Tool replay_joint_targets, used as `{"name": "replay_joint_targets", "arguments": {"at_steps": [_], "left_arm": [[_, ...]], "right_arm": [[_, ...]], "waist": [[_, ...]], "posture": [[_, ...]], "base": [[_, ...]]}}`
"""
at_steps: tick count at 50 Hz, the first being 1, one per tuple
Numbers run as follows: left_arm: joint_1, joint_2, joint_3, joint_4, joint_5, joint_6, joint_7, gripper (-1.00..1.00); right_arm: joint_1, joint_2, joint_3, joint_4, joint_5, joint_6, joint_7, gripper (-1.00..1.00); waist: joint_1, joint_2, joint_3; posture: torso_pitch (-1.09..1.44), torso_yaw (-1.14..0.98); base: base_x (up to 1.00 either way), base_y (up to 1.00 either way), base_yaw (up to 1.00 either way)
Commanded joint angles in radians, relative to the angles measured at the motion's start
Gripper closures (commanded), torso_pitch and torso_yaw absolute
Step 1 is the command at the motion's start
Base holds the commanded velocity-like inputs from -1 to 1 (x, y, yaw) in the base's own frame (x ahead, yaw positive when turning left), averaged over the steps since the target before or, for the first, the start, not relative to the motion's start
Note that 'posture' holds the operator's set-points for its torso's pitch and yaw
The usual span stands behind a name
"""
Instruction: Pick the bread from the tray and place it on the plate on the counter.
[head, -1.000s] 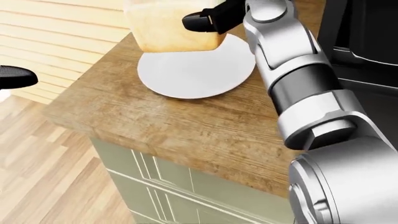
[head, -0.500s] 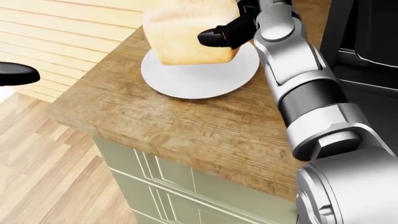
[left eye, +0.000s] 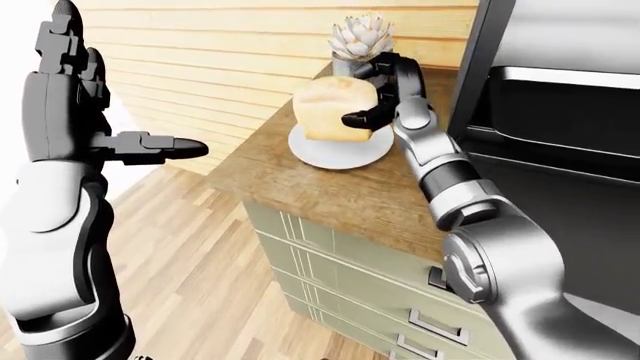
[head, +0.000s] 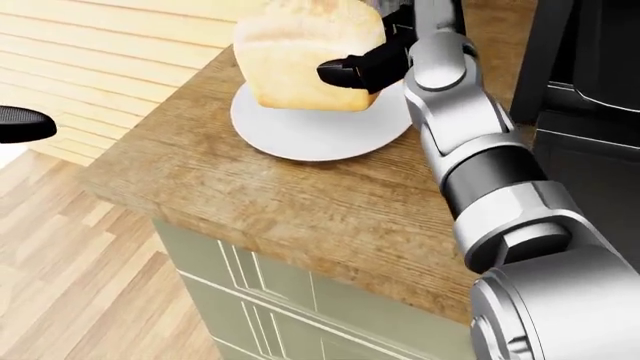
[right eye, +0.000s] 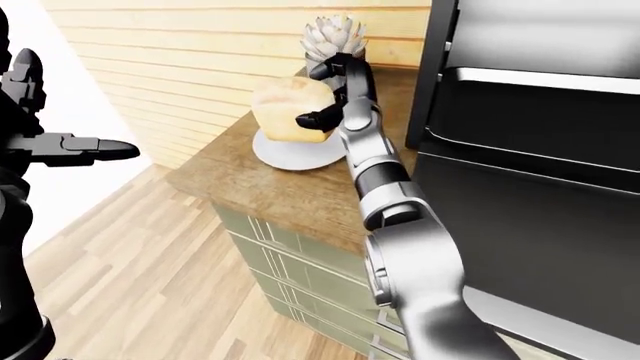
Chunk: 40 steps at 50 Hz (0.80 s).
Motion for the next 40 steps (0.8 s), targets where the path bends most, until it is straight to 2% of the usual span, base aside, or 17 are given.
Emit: {"name": "replay_joint_targets", "arguments": {"at_steps": [1,20,24,29,30,36,40], "left_arm": [[-0.026,0.017,0.013,-0.025,0.004,-0.024,0.005,-1.00],[-0.043,0.025,0.011,-0.023,0.003,-0.015,0.003,-1.00],[-0.040,0.022,0.010,-0.021,0.003,-0.020,0.004,-1.00],[-0.039,0.021,0.009,-0.018,0.005,-0.023,0.004,-1.00],[-0.040,0.020,0.007,-0.017,0.005,-0.024,0.003,-1.00],[-0.041,0.020,0.006,-0.011,0.008,-0.028,0.003,-1.00],[-0.044,0.019,0.004,-0.009,0.009,-0.028,0.004,-1.00]], "right_arm": [[-0.047,-0.009,-0.001,-0.044,0.001,-0.032,-0.009,1.00],[-0.041,-0.017,0.000,-0.045,0.002,-0.009,-0.001,1.00],[-0.035,-0.017,0.001,-0.048,0.000,-0.009,0.003,0.55],[-0.032,-0.018,0.000,-0.048,-0.001,-0.007,0.003,0.21],[-0.031,-0.018,0.001,-0.048,-0.002,-0.007,0.003,0.07],[-0.031,-0.020,0.000,-0.048,-0.002,-0.006,0.006,-0.15],[-0.028,-0.018,0.000,-0.048,-0.002,-0.006,0.007,-0.19]], "waist": [[0.001,0.002,-0.029],[0.002,0.003,-0.028],[0.002,0.004,-0.029],[0.002,0.004,-0.029],[0.002,0.004,-0.029],[0.002,0.003,-0.029],[0.003,0.003,-0.029]], "posture": [[0.00,0.61],[0.00,0.61],[0.00,0.61],[0.00,0.61],[0.00,0.61],[0.00,0.61],[0.00,0.61]], "base": [[0.00,0.00,0.00],[0.00,0.00,0.00],[0.00,0.00,0.00],[0.00,0.00,0.00],[0.00,0.00,0.00],[0.00,0.00,0.00],[0.00,0.00,0.00]]}}
